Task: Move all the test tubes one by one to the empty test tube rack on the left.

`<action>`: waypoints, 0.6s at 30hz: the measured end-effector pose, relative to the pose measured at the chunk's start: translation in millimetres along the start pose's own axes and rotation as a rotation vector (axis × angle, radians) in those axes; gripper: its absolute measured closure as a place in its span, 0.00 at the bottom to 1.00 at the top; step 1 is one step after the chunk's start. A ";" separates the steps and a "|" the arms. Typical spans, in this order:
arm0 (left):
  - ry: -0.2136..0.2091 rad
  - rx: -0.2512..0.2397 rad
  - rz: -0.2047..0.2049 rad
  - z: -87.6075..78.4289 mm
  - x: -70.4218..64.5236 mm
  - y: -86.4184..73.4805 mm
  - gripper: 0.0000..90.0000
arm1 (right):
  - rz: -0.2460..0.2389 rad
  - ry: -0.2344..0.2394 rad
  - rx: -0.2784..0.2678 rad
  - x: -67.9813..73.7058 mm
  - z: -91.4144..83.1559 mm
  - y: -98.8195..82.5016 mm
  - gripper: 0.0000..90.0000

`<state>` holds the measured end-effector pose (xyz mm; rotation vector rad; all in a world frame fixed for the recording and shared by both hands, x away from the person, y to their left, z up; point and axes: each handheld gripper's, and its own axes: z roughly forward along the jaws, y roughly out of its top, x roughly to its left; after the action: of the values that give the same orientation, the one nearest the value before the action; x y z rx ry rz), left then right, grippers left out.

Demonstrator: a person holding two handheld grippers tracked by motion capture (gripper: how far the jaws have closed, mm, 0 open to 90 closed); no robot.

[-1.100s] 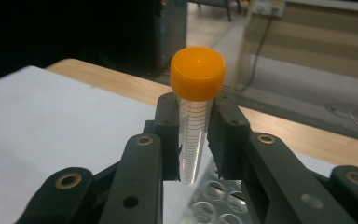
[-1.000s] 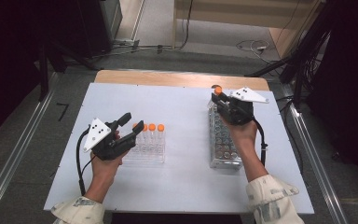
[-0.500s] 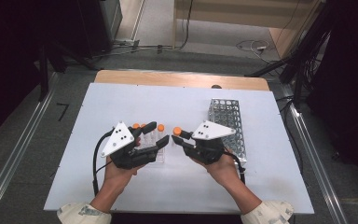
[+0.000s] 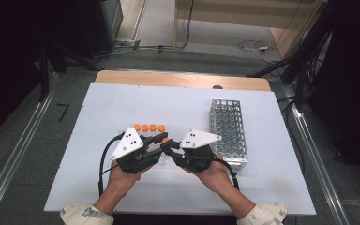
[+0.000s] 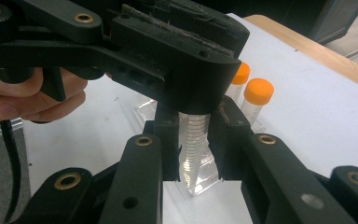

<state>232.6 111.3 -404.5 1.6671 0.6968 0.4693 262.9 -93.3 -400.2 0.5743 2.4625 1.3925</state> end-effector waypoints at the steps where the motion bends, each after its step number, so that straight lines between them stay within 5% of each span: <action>1: -0.003 -0.001 -0.006 -1.5 2.0 0.9 0.77 | 0.000 0.003 -0.003 -0.1 0.0 -0.3 0.78; 6: 0.069 -0.065 -0.028 -21.9 17.9 12.9 0.78 | 0.001 -0.008 -0.013 -4.2 -5.3 -3.6 0.56; 11: 0.189 -0.133 -0.038 -50.3 40.2 25.1 0.78 | 0.036 -0.047 -0.031 -15.9 -19.1 -12.8 0.48; 18: 0.306 -0.123 -0.038 -58.6 61.0 18.1 0.78 | 0.064 -0.104 -0.007 -26.1 -23.0 -29.4 0.38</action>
<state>243.2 193.2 -378.6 1.4785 0.9026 0.7347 270.6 -136.3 -413.0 0.7117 2.3760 1.3584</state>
